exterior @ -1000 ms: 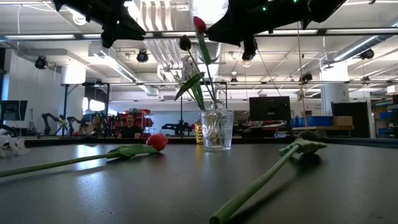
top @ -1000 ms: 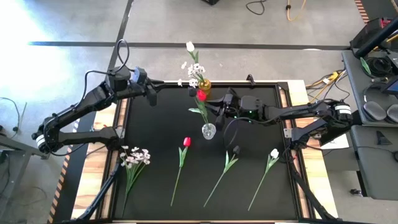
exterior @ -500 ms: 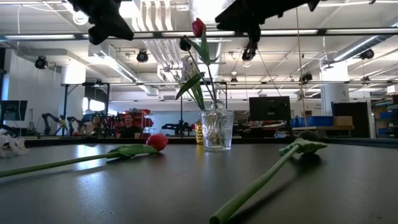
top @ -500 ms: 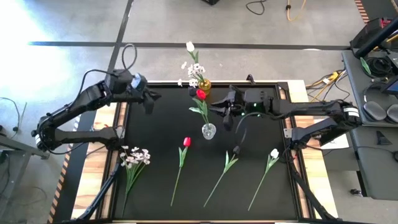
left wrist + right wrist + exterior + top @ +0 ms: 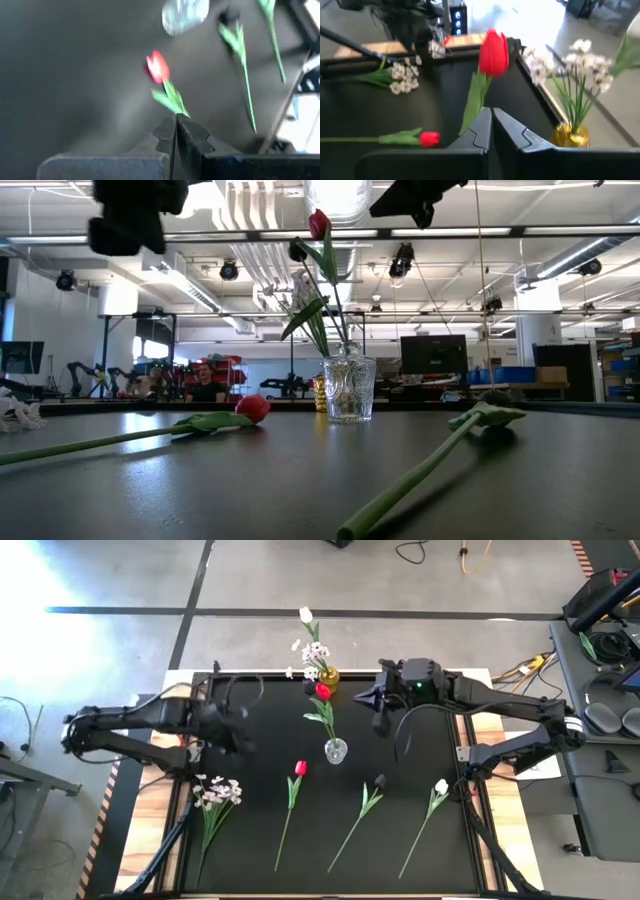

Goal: Sort flowers into vase by color
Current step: Put the white flowers into the yellow vase

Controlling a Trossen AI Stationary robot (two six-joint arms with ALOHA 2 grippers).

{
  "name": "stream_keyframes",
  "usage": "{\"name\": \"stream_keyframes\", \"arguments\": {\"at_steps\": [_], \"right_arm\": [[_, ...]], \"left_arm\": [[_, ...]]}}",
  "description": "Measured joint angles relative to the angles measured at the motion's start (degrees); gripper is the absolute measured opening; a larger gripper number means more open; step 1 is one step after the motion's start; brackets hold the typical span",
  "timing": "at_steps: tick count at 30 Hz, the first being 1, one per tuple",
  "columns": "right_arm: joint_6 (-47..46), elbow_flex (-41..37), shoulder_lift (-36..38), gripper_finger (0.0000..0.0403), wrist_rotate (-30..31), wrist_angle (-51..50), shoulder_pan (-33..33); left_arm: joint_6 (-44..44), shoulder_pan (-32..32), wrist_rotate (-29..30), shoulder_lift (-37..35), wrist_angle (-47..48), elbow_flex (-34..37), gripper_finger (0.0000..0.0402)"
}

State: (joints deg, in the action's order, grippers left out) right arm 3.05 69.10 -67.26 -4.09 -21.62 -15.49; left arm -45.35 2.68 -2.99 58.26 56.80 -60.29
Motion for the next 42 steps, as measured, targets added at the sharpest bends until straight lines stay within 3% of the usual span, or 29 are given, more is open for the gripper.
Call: {"name": "stream_keyframes", "arguments": {"at_steps": [12, 19, 23, 28, 34, 42], "right_arm": [[4.05, -1.0, 3.25, 0.0009, -12.97, -7.19, -3.99], [4.48, -1.13, 5.53, 0.0009, -14.34, -7.28, -4.98], [4.11, -1.16, 6.54, 0.0009, -14.26, -6.36, -4.91], [4.43, -1.18, 6.77, 0.0009, -13.91, -5.95, -4.93], [4.17, -1.2, 6.45, 0.0009, -13.92, -5.95, -4.93], [4.07, -1.2, 6.4, 0.0009, -13.93, -6.0, -4.93]], "left_arm": [[-48.8, -30.19, 0.94, 6.19, 2.4, 0.02, 0.0], [-68.53, -40.76, -5.53, 14.44, 4.47, 0.04, 0.0], [-70.48, -41.14, -12.89, 18.55, 9.11, 0.05, 0.0], [-70.01, -41.05, -15.03, 22.15, 11.2, 0.09, 0.0014], [-68.05, -41.16, -15.35, 25.09, 9.79, 1.03, 0.0076], [-68.28, -42.64, -19.98, 25.97, 1.88, 8.36, 0.0158]]}}
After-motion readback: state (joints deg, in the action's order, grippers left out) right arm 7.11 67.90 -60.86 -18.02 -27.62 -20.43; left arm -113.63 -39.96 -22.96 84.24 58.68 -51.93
